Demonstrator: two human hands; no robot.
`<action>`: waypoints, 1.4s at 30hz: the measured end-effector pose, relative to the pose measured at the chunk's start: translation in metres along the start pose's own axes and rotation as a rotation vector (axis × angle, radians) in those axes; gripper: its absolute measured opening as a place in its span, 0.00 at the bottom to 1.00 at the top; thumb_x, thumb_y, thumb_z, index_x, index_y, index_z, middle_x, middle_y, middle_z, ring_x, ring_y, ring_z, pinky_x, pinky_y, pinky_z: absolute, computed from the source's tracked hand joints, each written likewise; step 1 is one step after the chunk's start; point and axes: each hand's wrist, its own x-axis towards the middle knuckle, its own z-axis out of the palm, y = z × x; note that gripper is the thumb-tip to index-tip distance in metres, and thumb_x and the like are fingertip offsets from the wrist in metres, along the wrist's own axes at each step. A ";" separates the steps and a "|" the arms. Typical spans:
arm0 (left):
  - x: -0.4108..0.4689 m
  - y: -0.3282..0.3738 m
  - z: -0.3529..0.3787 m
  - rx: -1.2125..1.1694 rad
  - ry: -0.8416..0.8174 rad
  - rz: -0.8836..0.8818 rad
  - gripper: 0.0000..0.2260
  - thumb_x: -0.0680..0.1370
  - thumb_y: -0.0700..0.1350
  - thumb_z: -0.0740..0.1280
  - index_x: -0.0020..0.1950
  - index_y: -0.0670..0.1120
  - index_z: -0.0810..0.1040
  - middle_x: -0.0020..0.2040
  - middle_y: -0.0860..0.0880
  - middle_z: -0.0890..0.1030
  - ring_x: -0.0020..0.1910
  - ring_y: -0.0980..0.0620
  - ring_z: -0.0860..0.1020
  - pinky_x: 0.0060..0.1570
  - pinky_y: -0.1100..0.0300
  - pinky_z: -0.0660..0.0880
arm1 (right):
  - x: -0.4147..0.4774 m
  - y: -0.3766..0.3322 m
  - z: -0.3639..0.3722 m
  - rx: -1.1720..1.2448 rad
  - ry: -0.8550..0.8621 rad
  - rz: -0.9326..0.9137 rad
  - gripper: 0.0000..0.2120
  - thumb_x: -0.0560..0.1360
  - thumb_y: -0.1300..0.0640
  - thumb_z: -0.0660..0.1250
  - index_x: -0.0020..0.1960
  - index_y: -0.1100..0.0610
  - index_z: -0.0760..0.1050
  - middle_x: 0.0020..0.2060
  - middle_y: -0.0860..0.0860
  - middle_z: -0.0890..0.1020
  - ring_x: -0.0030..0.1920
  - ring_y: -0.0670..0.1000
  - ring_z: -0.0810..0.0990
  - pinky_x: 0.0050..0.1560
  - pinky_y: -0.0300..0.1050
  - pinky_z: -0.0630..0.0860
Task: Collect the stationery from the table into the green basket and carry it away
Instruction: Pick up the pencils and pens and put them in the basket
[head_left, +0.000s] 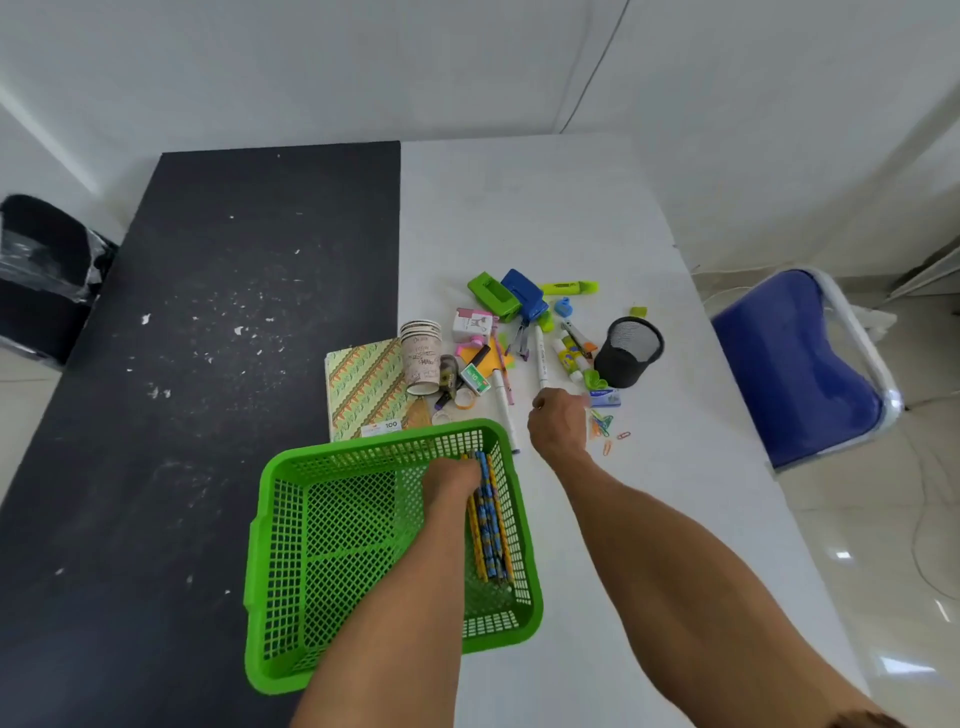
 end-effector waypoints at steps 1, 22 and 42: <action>0.006 0.001 0.001 -0.003 -0.004 -0.017 0.11 0.76 0.46 0.65 0.50 0.37 0.77 0.49 0.42 0.81 0.48 0.43 0.81 0.51 0.51 0.80 | 0.008 -0.003 0.004 0.010 -0.007 -0.004 0.11 0.75 0.64 0.63 0.55 0.60 0.80 0.51 0.60 0.81 0.53 0.59 0.79 0.48 0.46 0.76; 0.032 0.022 -0.011 -0.007 -0.140 -0.204 0.10 0.80 0.48 0.62 0.54 0.41 0.75 0.48 0.45 0.76 0.35 0.51 0.72 0.31 0.57 0.68 | 0.068 -0.030 0.046 -0.196 -0.030 -0.118 0.16 0.72 0.73 0.62 0.56 0.60 0.80 0.52 0.58 0.80 0.52 0.59 0.81 0.50 0.48 0.78; -0.001 -0.011 -0.006 -0.142 -0.033 0.037 0.18 0.80 0.49 0.58 0.57 0.36 0.77 0.56 0.38 0.79 0.52 0.42 0.78 0.55 0.51 0.75 | -0.004 -0.029 0.016 -0.061 0.083 -0.061 0.16 0.72 0.67 0.60 0.58 0.59 0.77 0.54 0.57 0.79 0.52 0.59 0.78 0.46 0.46 0.73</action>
